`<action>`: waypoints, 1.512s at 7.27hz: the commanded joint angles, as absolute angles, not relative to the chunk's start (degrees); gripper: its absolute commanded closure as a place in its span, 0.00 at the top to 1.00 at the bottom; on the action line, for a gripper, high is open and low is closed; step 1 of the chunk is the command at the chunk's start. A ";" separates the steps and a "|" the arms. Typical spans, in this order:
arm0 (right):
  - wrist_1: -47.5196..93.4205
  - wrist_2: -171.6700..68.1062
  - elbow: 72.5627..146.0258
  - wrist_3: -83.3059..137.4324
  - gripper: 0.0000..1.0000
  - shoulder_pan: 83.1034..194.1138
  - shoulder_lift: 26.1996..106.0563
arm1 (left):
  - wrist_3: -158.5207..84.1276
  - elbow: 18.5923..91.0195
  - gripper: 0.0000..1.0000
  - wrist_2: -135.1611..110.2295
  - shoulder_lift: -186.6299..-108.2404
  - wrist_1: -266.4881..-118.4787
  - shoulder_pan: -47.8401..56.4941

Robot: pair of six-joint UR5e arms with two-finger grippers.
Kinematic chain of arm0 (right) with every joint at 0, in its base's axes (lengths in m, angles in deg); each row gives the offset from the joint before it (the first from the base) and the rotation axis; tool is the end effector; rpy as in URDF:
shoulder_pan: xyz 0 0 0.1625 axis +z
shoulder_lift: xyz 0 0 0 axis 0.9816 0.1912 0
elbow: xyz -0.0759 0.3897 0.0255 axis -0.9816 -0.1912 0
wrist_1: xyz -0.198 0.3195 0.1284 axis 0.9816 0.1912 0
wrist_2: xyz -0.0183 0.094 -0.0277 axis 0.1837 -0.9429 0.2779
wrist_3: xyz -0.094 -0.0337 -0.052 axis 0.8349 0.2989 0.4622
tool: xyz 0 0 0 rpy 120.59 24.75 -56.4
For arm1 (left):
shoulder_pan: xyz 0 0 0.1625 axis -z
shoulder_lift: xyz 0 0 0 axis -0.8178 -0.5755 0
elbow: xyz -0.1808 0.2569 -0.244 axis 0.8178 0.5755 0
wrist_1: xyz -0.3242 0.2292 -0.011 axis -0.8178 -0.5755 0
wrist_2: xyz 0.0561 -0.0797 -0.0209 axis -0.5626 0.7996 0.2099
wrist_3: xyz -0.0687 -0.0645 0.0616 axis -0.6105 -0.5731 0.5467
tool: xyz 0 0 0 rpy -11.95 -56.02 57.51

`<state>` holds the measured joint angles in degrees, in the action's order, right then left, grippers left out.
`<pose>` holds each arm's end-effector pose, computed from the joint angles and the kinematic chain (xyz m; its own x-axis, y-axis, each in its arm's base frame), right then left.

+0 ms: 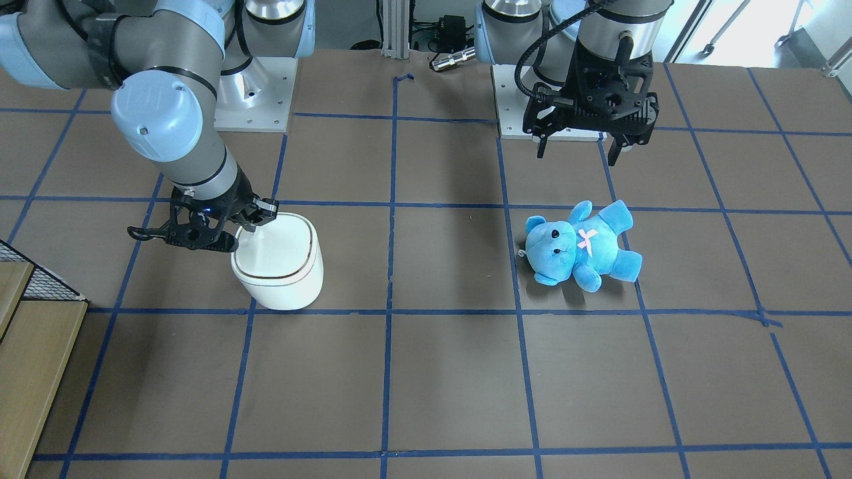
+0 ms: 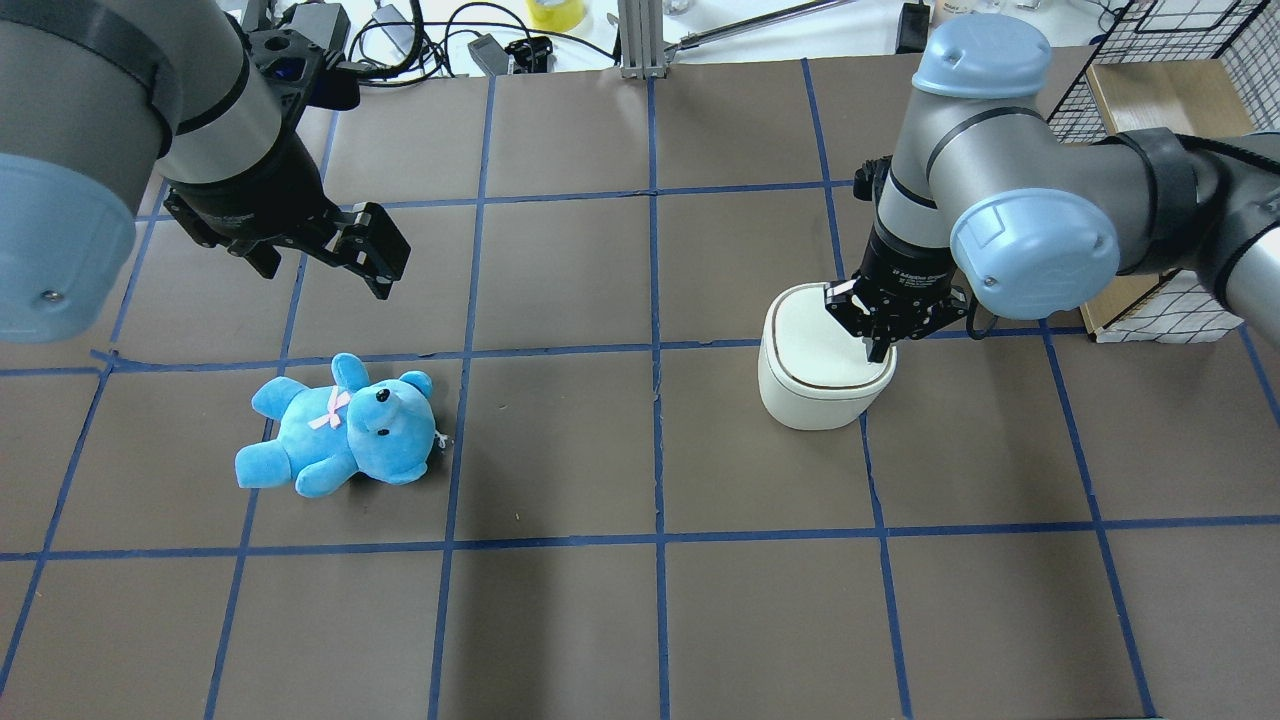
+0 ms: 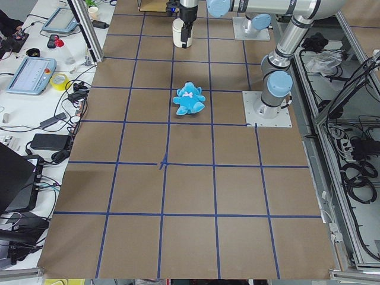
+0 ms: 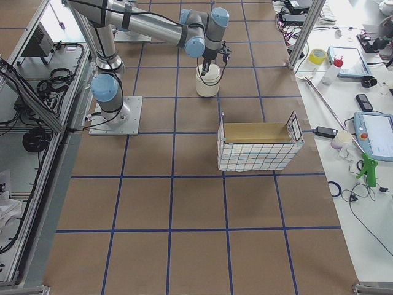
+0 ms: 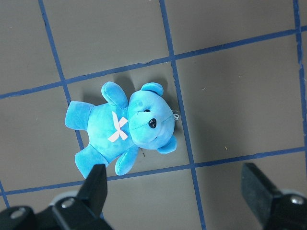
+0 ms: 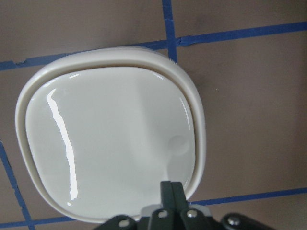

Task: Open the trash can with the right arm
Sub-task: 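Close the right gripper on the lid's edge, then lift the right gripper to swing the lid open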

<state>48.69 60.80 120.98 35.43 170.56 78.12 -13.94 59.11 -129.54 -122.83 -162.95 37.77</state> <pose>0.1473 -0.4757 0.2827 -0.9934 0.1132 0.0178 0.1145 0.9773 0.1782 -0.1427 -0.4387 0.4504 -0.9767 0.1882 -0.1030 0.1929 0.9805 -0.0374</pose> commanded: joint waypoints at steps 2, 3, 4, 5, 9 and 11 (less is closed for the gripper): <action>49.30 60.80 121.67 35.48 0.00 170.56 77.36 | -13.94 59.11 1.00 -129.54 -122.83 -162.95 37.77; 49.39 60.80 121.85 35.48 0.00 170.47 77.36 | -13.94 59.11 1.00 -129.54 -122.83 -162.95 37.77; 49.39 60.80 121.86 35.30 0.00 170.56 77.36 | -13.94 59.11 1.00 -129.54 -122.83 -162.95 37.77; 49.30 60.89 120.99 35.13 0.00 170.47 77.44 | -13.94 59.11 1.00 -129.54 -122.83 -162.95 37.77; 47.72 60.89 117.03 34.69 0.00 170.73 79.72 | -13.94 59.11 1.00 -129.54 -122.83 -162.95 37.77; 47.80 57.65 115.19 34.69 0.43 170.73 82.79 | -13.94 59.11 1.00 -129.54 -122.83 -162.95 37.77</action>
<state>47.80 59.33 116.66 34.69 170.64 80.96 -13.94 59.11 -129.54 -122.83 -162.95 37.77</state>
